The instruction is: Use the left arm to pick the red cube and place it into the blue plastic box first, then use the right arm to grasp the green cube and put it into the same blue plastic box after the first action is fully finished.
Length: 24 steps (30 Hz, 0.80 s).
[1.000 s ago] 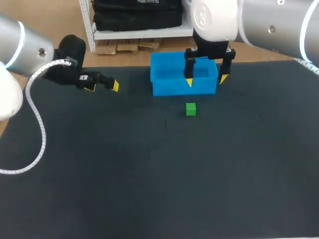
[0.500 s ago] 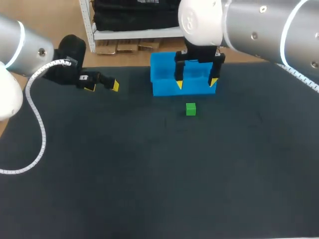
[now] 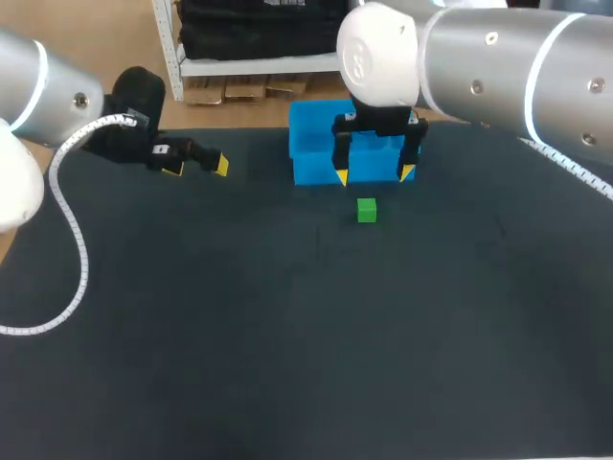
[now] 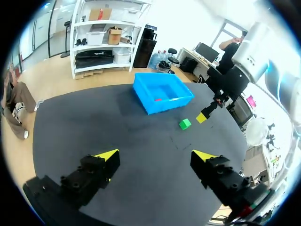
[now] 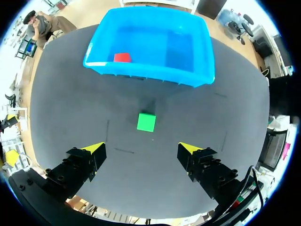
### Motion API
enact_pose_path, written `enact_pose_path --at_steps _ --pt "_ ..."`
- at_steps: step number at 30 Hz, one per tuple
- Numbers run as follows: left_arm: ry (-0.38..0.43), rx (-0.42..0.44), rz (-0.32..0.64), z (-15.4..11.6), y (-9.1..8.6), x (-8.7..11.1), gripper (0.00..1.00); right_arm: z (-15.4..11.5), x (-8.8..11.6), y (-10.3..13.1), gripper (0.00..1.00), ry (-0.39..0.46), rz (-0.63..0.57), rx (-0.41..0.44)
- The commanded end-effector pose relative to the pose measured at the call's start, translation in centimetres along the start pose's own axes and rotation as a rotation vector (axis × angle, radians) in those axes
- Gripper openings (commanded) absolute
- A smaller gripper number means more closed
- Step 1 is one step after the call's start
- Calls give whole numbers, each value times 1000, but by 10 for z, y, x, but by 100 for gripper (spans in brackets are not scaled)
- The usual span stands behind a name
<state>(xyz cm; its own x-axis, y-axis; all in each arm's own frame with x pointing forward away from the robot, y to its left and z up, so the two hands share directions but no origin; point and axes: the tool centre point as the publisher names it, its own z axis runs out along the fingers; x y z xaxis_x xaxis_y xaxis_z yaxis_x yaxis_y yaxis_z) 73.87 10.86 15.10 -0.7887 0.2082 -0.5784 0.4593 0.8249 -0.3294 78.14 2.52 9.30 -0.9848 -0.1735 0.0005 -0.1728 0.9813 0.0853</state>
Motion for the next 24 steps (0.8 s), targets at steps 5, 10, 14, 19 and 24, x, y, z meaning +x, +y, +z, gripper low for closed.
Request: enact_pose_path --at_steps 5,10,14,19,24 --pt "-5 7 3 -1 1 1 100 16 1 4 100 16 7 0" --pt "-5 7 3 -1 1 1 100 22 0 6 100 10 18 -7" --pt "-5 7 3 -1 1 1 100 29 -1 8 100 6 19 -11" --pt "-5 7 3 -1 1 1 100 37 -1 11 100 14 14 -13" --pt "-5 7 3 -1 1 1 100 44 -2 15 100 13 5 -18"
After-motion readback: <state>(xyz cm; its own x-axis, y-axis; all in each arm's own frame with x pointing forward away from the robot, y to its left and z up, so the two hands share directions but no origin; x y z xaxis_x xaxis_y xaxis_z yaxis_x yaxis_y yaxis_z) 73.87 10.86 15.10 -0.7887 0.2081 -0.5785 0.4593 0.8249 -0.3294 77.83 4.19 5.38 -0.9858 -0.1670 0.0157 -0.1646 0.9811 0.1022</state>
